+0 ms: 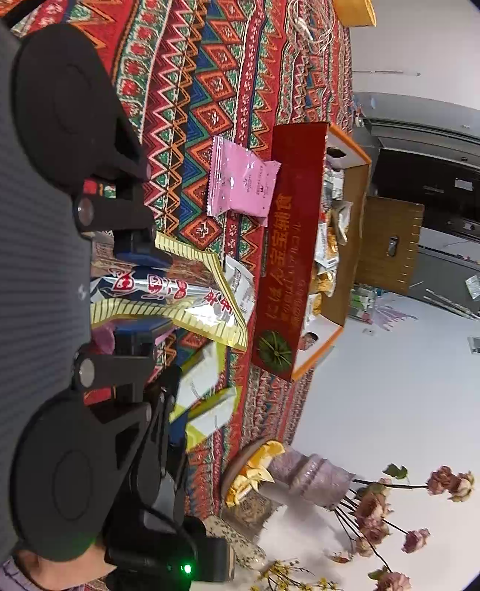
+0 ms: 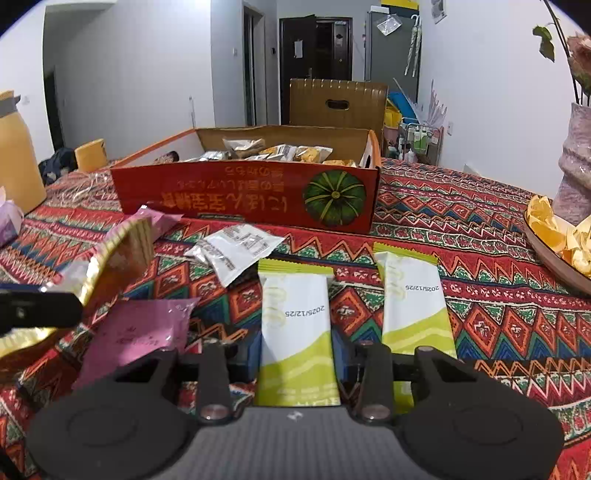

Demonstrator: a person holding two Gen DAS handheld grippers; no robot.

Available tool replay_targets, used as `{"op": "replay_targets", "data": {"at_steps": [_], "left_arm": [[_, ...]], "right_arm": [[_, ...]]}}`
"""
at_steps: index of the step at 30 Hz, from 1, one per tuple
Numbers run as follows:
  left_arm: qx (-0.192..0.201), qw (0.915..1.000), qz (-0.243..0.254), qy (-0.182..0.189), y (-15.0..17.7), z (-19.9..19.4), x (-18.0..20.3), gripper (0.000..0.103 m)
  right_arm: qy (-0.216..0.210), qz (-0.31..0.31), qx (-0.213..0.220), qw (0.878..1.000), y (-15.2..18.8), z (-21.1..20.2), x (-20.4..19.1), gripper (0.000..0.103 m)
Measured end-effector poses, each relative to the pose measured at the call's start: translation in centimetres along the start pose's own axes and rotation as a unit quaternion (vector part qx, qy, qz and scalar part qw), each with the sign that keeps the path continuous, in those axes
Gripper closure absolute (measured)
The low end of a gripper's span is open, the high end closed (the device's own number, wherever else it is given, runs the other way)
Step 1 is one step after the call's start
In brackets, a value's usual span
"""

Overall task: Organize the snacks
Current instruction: 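Lift both held packets and carry them over the orange box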

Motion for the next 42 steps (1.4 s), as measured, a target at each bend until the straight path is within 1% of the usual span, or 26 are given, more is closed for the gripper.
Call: {"op": "replay_targets", "data": {"at_steps": [2,4,8,16,22,25,29,34,37,39,42], "left_arm": [[0.004,1.0,-0.003,-0.003,0.2,-1.1,0.1,0.073],[0.006,1.0,-0.005,-0.005,0.6,-2.2,0.2,0.073],[0.012,0.9998,-0.01,-0.013,1.6,-4.7,0.2,0.073],[0.017,0.9995,-0.017,-0.021,4.0,-8.6,0.5,0.073],[0.032,0.9993,-0.01,-0.018,5.7,-11.6,1.7,0.073],[0.038,0.9991,-0.006,-0.018,6.5,-12.8,2.3,0.073],[0.035,0.9992,-0.003,-0.018,7.4,-13.6,3.0,0.073],[0.028,0.9995,0.003,-0.01,7.5,-13.3,3.5,0.073],[0.029,0.9995,0.006,-0.006,6.6,-12.7,3.7,0.073],[0.034,0.9994,0.011,0.0,5.4,-12.2,3.8,0.073],[0.049,0.9986,0.02,0.004,2.9,-11.2,3.9,0.073]], "right_arm": [[-0.019,0.006,0.002,1.0,0.4,-0.7,-0.3,0.067],[-0.027,0.008,0.002,1.0,1.1,-1.4,-0.7,0.067],[-0.031,0.012,0.003,0.999,3.3,-4.0,-1.7,0.067],[-0.036,0.035,0.02,0.999,8.0,-11.0,-3.0,0.067],[-0.035,0.041,0.031,0.998,10.3,-14.6,-3.2,0.067],[-0.042,0.043,0.042,0.997,10.8,-16.1,-3.3,0.067],[-0.049,0.041,0.053,0.997,11.4,-17.4,-3.7,0.067],[-0.045,0.041,0.058,0.996,11.7,-17.8,-3.4,0.067],[-0.044,0.045,0.062,0.996,11.2,-17.7,-2.7,0.067],[-0.051,0.044,0.065,0.996,10.4,-17.4,-2.0,0.067],[-0.054,0.035,0.076,0.995,8.3,-16.9,-1.1,0.067]]}}
Point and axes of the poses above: each gripper's, at about its wrist camera, not at the fingertips, and z roughly the way its jaws point, x to its right, y to its underside, the point moved 2 cm from there along z, roughly the way its jaws point, and after that the axes turned 4 degrees about -y, right-handed, at the moved point
